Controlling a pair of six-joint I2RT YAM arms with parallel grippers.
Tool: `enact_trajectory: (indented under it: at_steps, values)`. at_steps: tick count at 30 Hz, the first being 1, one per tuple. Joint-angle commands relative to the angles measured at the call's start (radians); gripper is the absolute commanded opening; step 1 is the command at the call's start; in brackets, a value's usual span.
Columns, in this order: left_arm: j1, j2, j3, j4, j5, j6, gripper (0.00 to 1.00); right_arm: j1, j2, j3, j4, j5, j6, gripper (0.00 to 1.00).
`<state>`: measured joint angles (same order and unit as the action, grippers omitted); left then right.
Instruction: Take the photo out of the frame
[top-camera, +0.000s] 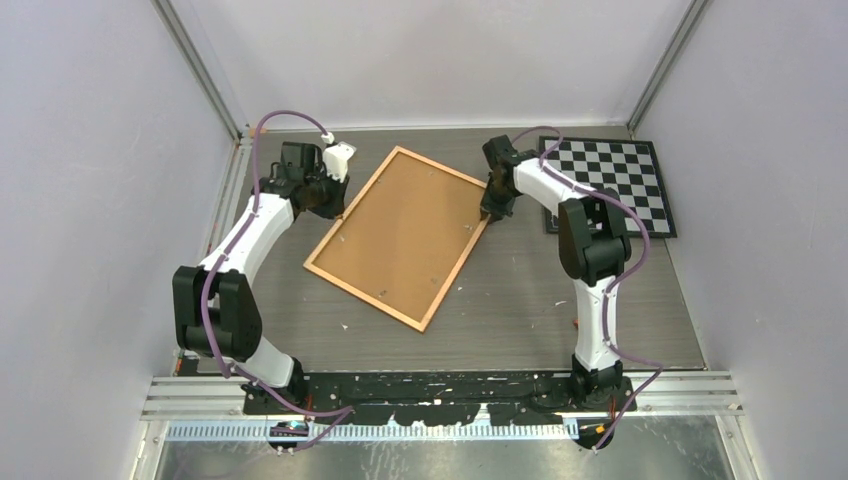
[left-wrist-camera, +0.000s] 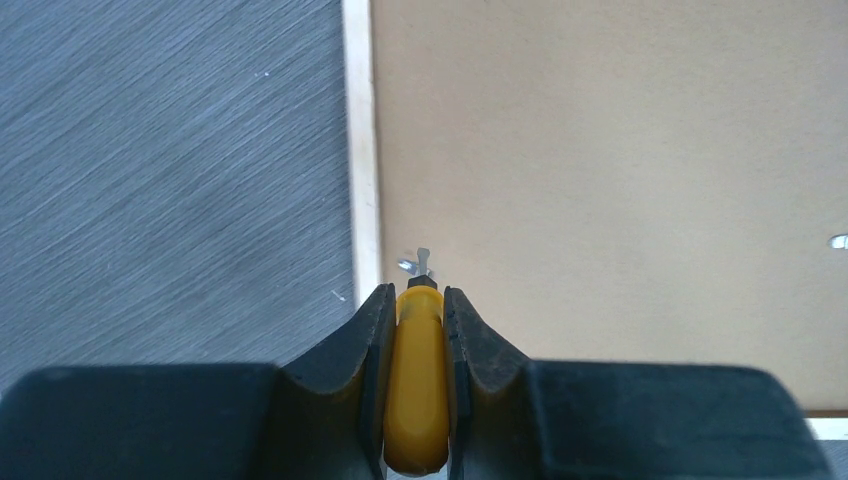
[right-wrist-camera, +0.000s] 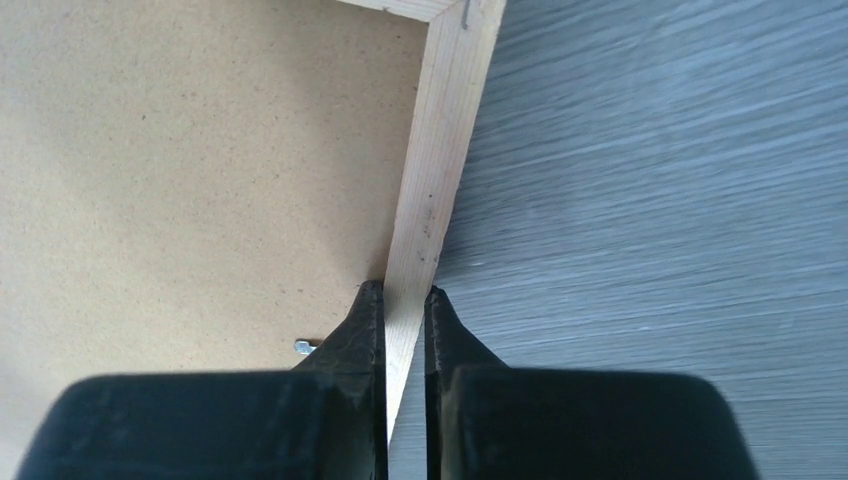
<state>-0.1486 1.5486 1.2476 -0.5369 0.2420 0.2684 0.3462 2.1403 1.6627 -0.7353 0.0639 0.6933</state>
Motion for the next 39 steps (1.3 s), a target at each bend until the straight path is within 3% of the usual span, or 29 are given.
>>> enact_trajectory:
  at_steps: [1, 6, 14, 21, 39]
  values:
    - [0.005, -0.043, 0.030, -0.001, 0.010, 0.008, 0.00, -0.068, 0.009, 0.037, -0.111, -0.048, -0.263, 0.01]
    - [0.004, -0.052, 0.023, -0.008, 0.021, 0.017, 0.00, -0.142, 0.047, 0.079, -0.133, -0.141, -0.347, 0.01]
    - [-0.064, -0.044, 0.036, -0.013, 0.071, 0.071, 0.00, -0.124, 0.155, 0.232, -0.101, -0.380, -0.421, 0.00]
    - [-0.118, 0.008, 0.078, 0.016, 0.048, 0.113, 0.00, -0.093, 0.228, 0.337, -0.130, -0.381, -0.501, 0.01]
    - [-0.131, 0.171, 0.147, 0.141, -0.047, 0.210, 0.00, -0.057, 0.121, 0.159, -0.115, -0.415, -0.512, 0.01]
